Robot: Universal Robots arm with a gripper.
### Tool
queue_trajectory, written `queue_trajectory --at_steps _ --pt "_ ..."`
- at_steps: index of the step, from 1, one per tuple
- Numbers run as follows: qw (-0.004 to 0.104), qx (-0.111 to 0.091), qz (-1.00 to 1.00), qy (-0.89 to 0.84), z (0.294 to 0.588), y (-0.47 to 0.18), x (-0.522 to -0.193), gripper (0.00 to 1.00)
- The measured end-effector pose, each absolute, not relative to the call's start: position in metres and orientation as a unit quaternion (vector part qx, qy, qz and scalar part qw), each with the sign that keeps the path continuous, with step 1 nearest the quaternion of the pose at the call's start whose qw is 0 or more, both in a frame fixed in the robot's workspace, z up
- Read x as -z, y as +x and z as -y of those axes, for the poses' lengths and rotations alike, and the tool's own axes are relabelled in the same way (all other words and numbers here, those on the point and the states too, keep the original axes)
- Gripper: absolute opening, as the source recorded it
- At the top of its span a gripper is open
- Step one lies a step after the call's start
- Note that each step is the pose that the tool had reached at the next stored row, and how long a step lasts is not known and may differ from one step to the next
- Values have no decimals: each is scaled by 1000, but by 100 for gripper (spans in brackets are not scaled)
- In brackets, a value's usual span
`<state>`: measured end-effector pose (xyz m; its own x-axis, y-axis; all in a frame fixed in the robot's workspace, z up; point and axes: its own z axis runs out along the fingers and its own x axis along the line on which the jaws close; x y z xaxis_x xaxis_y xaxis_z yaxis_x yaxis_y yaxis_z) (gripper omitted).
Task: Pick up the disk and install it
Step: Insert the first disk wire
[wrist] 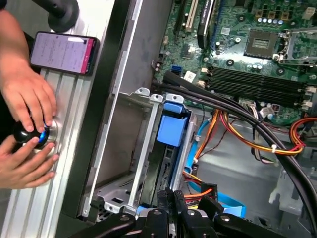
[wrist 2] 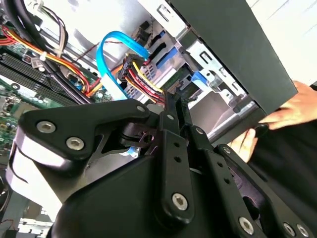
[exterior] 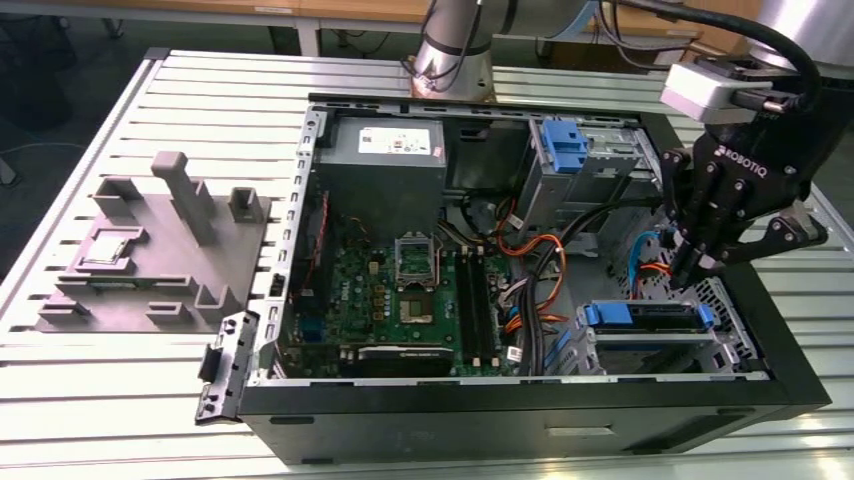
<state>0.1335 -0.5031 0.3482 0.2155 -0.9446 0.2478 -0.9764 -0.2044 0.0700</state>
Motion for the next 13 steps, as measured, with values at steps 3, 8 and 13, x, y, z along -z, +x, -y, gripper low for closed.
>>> queue_trajectory --at_steps 3,8,13 --pt "105 -74 623 772 507 135 -348 16" --pt "107 -72 629 767 510 137 -347 16" --pt "109 -69 646 752 511 137 -346 16"
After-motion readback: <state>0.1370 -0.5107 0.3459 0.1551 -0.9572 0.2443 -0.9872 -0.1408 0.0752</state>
